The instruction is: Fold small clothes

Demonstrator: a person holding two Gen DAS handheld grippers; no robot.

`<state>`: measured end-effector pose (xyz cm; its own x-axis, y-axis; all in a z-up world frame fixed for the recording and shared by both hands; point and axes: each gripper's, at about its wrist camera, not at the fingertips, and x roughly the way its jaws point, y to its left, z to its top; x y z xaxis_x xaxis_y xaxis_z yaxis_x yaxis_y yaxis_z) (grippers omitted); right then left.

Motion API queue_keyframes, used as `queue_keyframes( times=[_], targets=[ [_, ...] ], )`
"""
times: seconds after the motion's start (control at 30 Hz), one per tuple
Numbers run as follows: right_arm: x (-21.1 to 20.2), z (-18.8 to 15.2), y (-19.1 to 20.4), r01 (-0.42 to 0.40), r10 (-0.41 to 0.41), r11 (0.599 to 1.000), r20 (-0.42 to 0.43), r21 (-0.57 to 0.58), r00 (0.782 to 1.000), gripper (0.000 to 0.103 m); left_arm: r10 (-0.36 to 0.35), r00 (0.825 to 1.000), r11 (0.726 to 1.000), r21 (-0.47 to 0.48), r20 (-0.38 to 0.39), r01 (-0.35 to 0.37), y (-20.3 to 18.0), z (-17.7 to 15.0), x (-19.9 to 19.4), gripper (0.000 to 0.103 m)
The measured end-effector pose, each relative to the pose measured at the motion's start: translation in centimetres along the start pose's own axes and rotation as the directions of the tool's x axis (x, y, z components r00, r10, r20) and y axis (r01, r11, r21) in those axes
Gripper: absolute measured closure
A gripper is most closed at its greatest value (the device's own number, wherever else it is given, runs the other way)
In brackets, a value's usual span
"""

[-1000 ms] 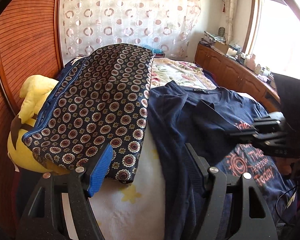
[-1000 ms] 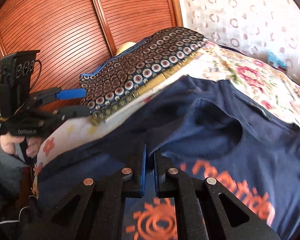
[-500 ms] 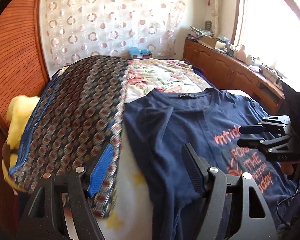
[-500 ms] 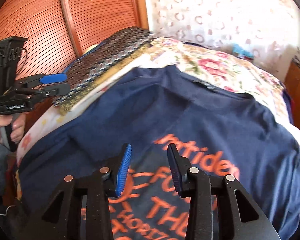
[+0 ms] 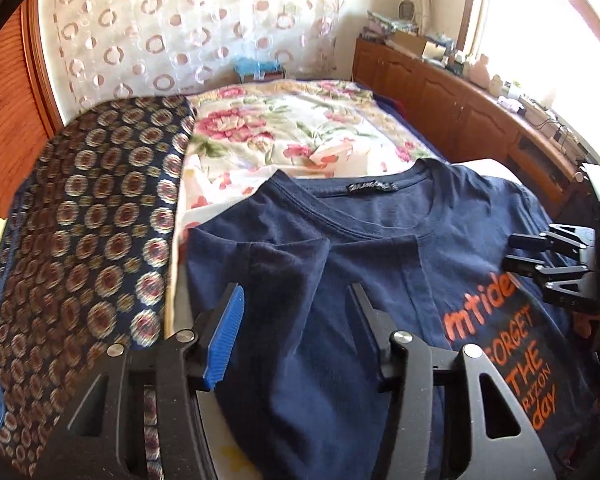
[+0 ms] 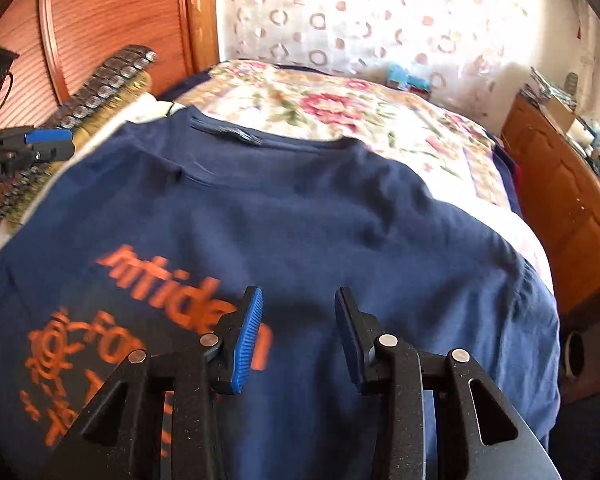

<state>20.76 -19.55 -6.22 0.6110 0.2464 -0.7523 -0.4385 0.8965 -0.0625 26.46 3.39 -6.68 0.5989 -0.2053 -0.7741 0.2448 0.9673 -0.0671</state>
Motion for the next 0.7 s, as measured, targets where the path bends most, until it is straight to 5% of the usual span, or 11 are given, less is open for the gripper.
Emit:
queue_keyframes(
  times=[0.23,0.33,0.4,0.7],
  targets=[
    [-0.8,-0.2,-0.4,-0.017,0.016,1.000,0.037,0.010,0.999,0.058,0.048,0.996,0.999,0.017,-0.077,-0.047,-0.2,0.6,3.1,0.052],
    [-0.6,-0.6,-1.0,-0.039,0.038,0.999,0.037,0.012,0.999,0.051,0.061,0.994,0.998,0.032,-0.086,-0.058,0.1,0.8,3.5,0.071],
    [-0.6,-0.4,-1.5,-0.038,0.038,0.999,0.036,0.004,0.999,0.049,0.057,0.996,0.998,0.026,-0.076,-0.055,0.5,0.8,3.1,0.096],
    [-0.1,0.1,-2.2,-0.051,0.050,0.999,0.032,0.004,0.998,0.045,0.167,0.983,0.984,-0.079,0.074,-0.162,5.5,2.1,-2.9,0.099]
  ],
)
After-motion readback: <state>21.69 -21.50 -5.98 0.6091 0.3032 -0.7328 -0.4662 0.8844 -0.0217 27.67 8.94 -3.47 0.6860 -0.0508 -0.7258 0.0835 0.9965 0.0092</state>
